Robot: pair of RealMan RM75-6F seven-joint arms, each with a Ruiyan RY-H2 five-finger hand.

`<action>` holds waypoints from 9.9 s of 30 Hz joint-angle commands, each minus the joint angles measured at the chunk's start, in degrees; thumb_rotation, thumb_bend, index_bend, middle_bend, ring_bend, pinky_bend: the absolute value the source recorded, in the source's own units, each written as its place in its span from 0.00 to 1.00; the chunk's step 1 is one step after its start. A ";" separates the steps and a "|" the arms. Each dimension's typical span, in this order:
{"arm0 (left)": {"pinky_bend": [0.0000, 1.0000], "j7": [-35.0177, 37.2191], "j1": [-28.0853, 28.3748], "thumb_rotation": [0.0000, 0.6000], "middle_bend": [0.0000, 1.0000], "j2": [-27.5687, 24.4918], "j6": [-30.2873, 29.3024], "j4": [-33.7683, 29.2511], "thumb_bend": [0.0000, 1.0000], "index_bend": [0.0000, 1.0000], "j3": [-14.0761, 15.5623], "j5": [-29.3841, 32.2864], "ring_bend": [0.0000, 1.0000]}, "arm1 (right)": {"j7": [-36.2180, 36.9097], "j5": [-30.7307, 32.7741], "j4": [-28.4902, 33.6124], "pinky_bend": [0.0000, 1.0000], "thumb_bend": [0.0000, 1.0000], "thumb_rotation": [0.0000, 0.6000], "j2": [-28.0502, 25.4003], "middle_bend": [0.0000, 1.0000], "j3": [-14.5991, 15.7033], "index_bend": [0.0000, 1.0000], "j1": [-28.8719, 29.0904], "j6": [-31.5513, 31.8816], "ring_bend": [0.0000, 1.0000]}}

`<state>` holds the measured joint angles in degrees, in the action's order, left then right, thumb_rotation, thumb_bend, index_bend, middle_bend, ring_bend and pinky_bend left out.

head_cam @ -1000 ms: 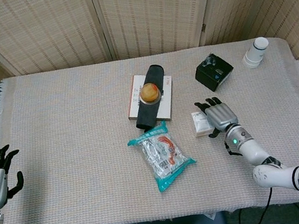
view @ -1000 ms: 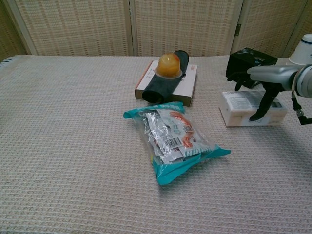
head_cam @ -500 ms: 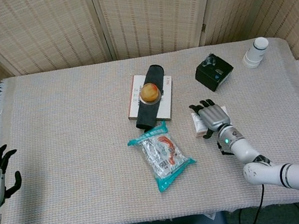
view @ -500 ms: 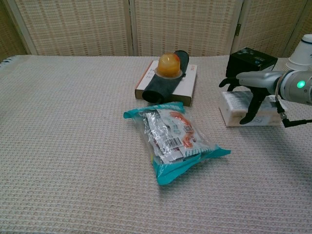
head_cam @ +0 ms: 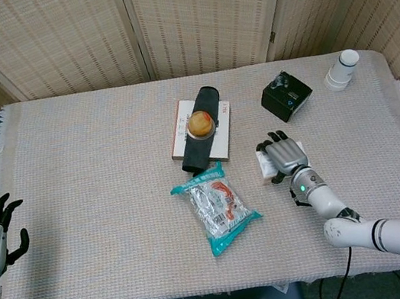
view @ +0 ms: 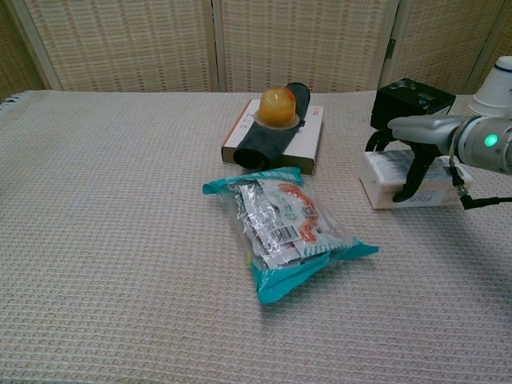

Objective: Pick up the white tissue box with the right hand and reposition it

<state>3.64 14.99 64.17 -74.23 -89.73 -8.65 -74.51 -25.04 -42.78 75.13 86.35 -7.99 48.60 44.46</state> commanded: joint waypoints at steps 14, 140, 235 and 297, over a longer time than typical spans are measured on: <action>0.12 0.36 -0.13 1.00 0.00 -0.26 -0.23 -0.39 0.55 0.19 0.14 -0.52 0.00 | 7.17 -7.89 -2.03 0.00 0.27 1.00 1.80 0.48 -1.18 0.59 -2.63 4.90 0.24; 0.12 -2.84 -0.30 1.00 0.00 -0.77 -0.37 -2.19 0.55 0.19 0.26 0.40 0.00 | -9.03 16.01 30.97 0.00 0.06 1.00 -25.26 0.05 5.55 0.00 9.88 5.59 0.00; 0.11 -3.05 -0.42 1.00 0.00 -0.76 -0.41 -2.37 0.55 0.18 0.17 0.74 0.00 | 68.72 -31.73 -4.87 0.00 0.27 1.00 -7.96 0.47 -1.34 0.46 -11.88 9.03 0.23; 0.11 -4.78 0.03 1.00 0.00 -0.58 0.74 -2.60 0.55 0.18 0.30 1.93 0.00 | 68.46 -39.45 -16.24 0.00 0.14 1.00 -5.75 0.10 5.86 0.00 -9.54 -0.47 0.00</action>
<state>-1.14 15.02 63.60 -73.49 -92.34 -8.34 -72.59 45.37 -83.47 57.19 81.75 -1.77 38.93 45.32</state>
